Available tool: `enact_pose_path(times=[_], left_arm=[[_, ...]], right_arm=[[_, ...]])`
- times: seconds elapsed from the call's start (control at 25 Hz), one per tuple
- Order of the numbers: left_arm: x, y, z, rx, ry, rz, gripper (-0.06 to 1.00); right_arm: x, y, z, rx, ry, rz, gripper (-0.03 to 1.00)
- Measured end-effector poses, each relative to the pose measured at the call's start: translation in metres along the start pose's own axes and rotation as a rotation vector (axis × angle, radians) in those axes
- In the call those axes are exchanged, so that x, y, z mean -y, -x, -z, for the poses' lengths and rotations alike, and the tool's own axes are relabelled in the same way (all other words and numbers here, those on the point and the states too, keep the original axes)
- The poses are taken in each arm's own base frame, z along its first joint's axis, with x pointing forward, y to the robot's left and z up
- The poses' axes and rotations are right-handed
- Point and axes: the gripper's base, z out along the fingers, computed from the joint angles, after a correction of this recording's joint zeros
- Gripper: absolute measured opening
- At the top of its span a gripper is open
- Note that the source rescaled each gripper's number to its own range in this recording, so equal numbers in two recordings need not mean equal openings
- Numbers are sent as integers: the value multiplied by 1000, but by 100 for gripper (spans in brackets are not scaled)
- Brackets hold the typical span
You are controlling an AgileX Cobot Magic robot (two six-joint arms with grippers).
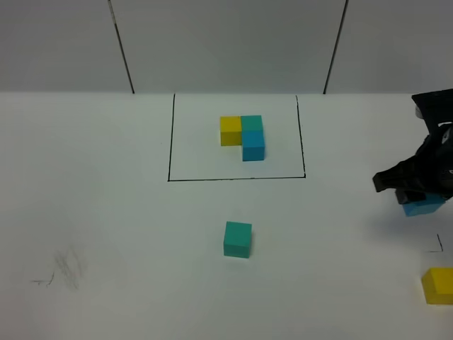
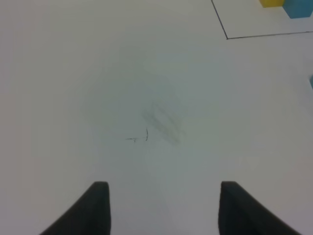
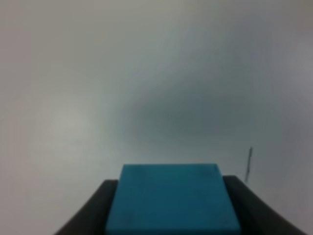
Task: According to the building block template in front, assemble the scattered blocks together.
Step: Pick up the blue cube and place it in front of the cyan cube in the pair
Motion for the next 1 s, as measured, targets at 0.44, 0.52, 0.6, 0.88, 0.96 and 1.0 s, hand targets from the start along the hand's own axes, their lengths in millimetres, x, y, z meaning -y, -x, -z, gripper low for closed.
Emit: enact_pose_path(times=[0.44,0.52,0.6,0.88,0.96,1.0], left_arm=[[0,0,0,0,0,1,29],[0,0,0,0,0,1,29],[0,0,0,0,0,1,29],[0,0,0,0,0,1,29],[0,0,0,0,0,1,29],[0,0,0,0,0,1,29]], right_arm=[[-113,-28,23,32,42,37,23],[-119,-40,22,-3,-1,-21,23],[-122,-52,21,-44,-42,-86,23],[-159,-75,30,-42,60,-144,23],[-166,-77,31,-64,125,-195,23],[-170,-78,32,-68,160,-210,23]])
